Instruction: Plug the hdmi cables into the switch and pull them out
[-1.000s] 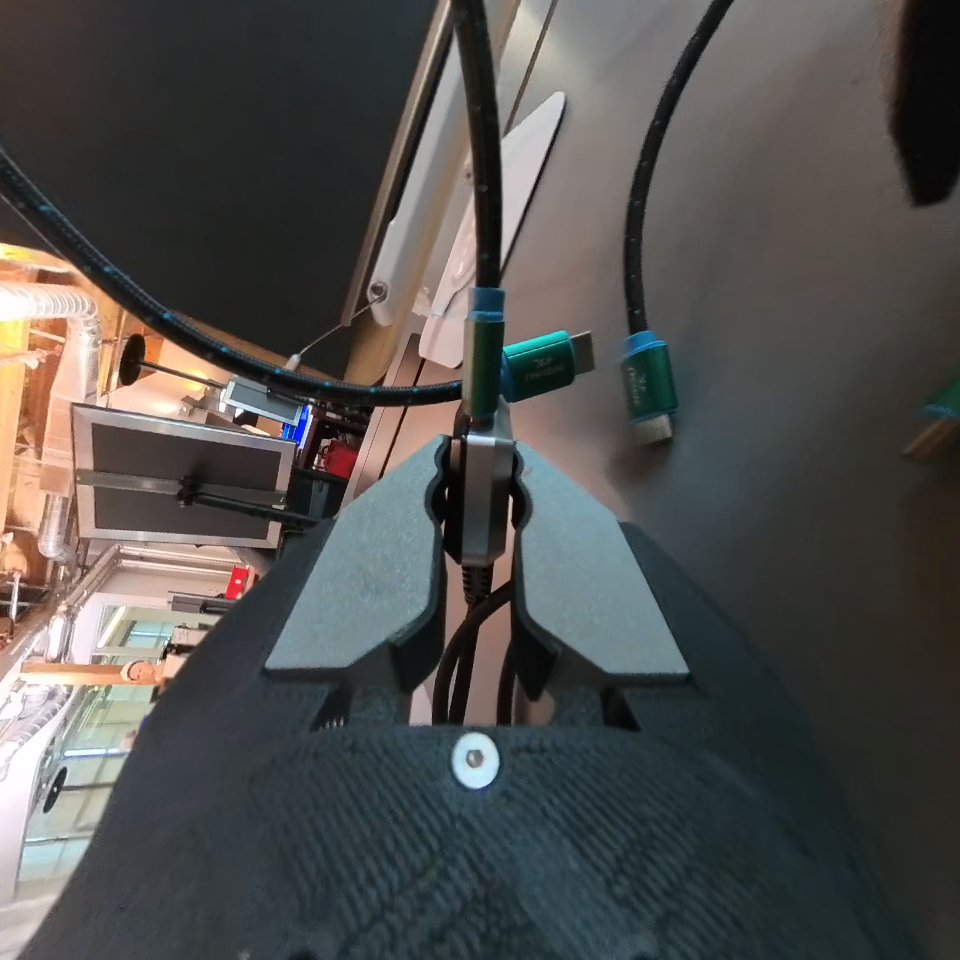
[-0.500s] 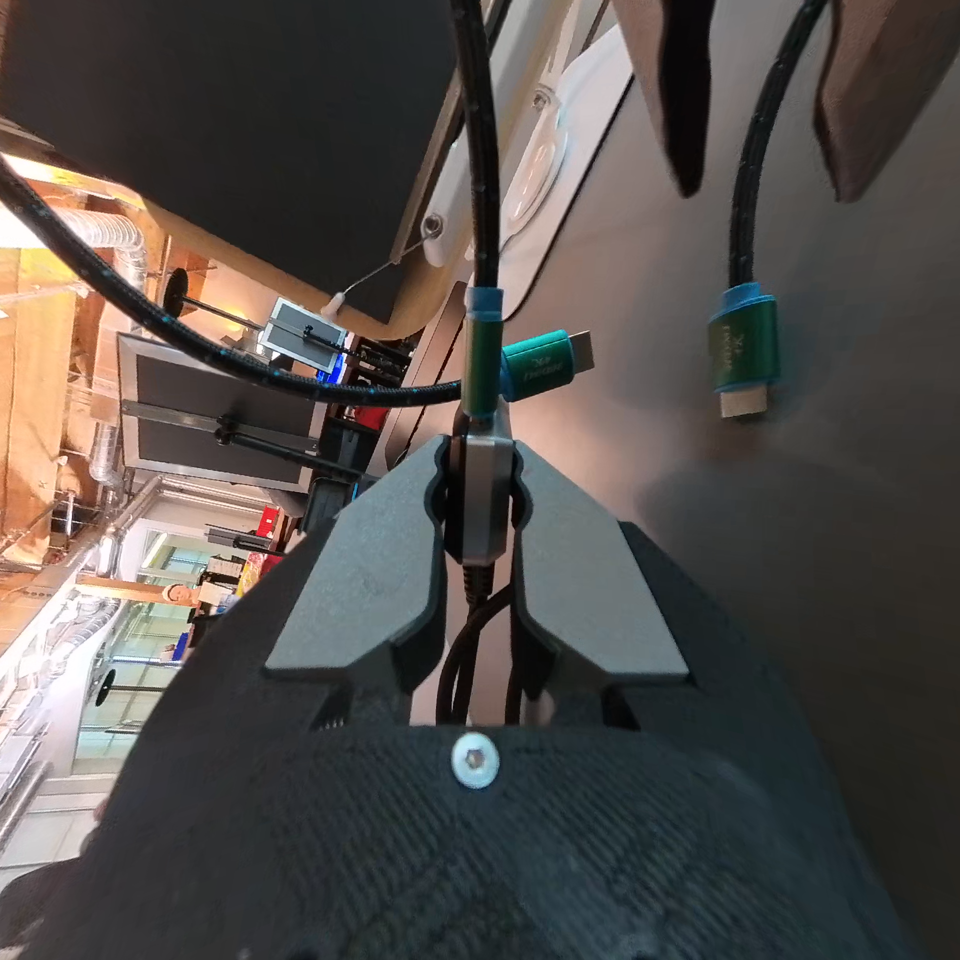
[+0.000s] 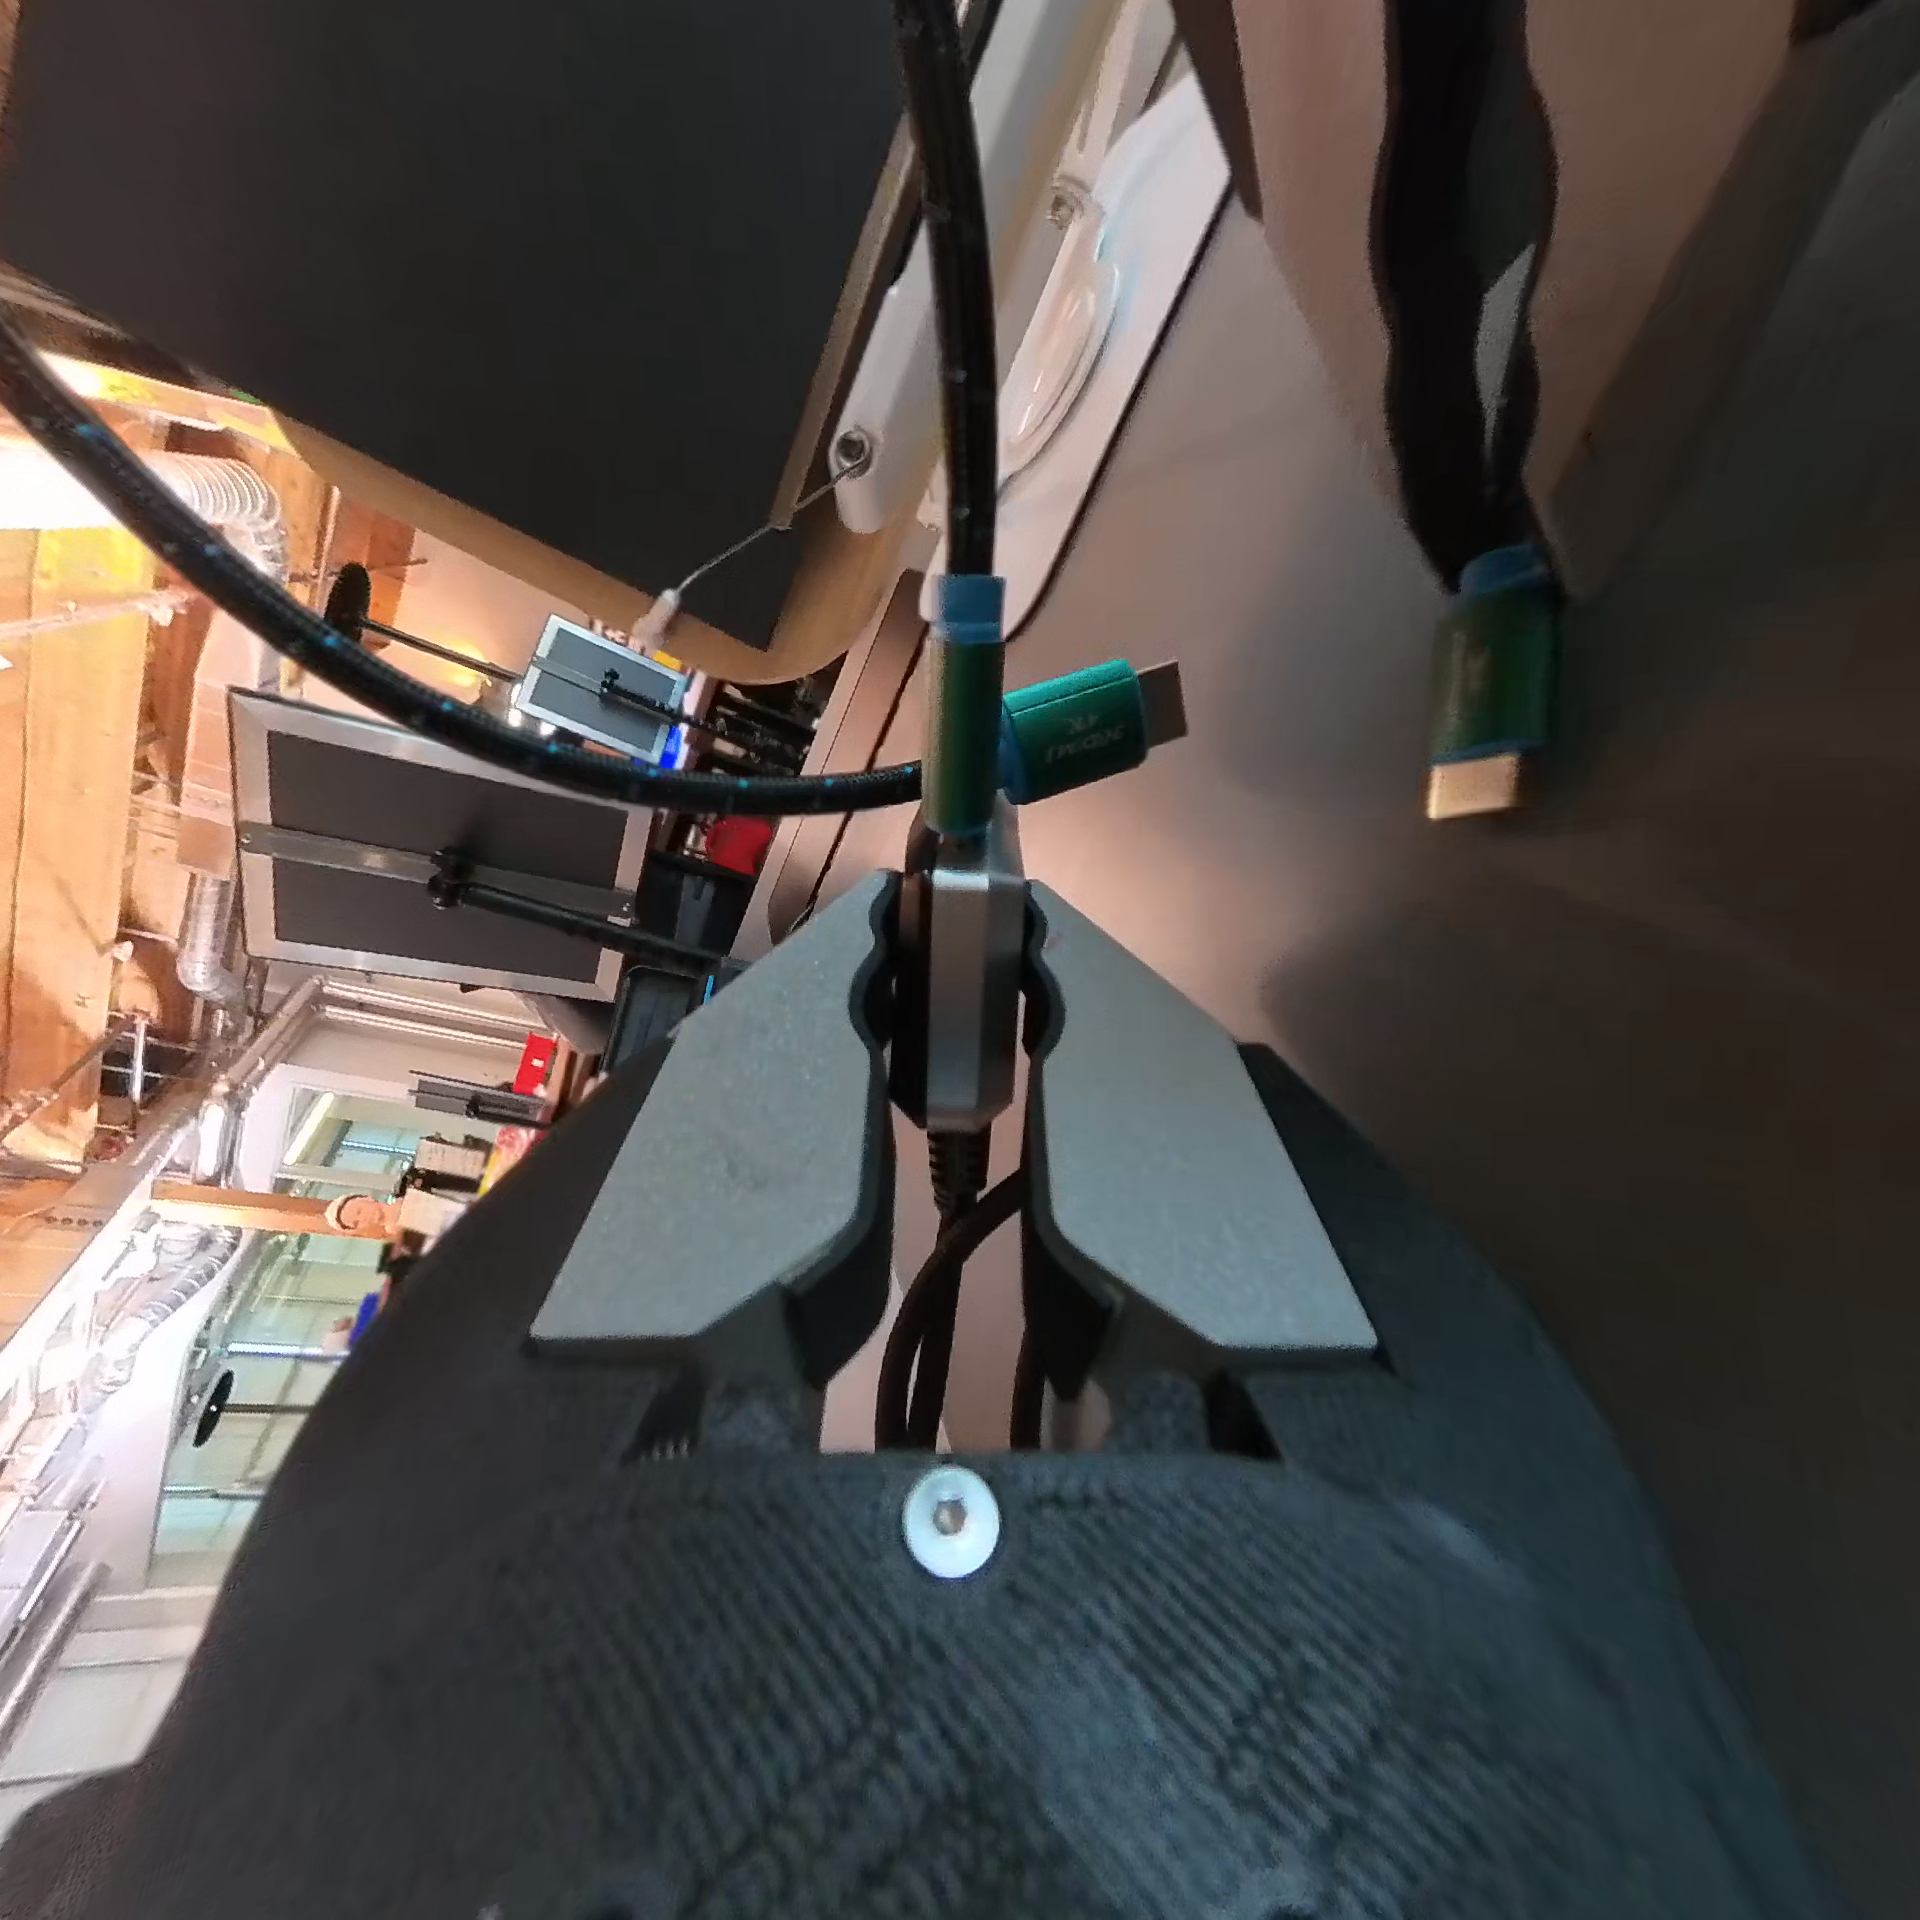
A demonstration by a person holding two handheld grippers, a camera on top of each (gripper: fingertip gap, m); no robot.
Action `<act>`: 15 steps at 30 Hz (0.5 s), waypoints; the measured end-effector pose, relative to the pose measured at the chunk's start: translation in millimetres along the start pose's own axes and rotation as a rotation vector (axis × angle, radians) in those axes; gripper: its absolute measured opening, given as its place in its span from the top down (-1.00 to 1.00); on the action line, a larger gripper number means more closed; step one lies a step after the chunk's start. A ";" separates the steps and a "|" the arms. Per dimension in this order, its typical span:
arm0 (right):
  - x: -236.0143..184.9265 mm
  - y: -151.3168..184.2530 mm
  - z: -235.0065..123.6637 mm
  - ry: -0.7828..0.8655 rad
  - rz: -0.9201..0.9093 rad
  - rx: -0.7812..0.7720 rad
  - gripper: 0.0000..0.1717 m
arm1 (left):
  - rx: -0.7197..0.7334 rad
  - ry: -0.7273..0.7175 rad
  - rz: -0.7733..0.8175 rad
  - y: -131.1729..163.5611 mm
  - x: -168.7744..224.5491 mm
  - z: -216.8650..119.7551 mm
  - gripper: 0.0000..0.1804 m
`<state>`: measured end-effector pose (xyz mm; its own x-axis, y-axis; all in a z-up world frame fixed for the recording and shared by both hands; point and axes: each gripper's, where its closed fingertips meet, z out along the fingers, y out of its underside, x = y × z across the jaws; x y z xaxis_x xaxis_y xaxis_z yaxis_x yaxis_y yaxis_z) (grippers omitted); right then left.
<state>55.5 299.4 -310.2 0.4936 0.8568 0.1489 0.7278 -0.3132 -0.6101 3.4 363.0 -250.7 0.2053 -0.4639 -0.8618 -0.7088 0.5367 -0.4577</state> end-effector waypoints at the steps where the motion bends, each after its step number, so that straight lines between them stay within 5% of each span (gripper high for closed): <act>1: 1.3 2.4 -1.8 0.037 0.024 0.013 0.83 | 0.001 0.004 0.014 -0.1 1.8 0.3 0.80; 6: 4.6 21.0 -23.1 0.189 0.177 -0.025 0.84 | 0.016 0.003 0.120 -5.2 10.4 1.2 0.80; 15: 7.1 18.7 -66.7 0.319 0.327 0.138 0.87 | 0.097 -0.053 0.246 -30.9 19.7 -5.3 0.79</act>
<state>104.4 272.3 -268.7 0.8235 0.5470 0.1501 0.4505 -0.4699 -0.7591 25.8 333.6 -252.4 0.0720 -0.2750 -0.9587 -0.6740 0.6951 -0.2500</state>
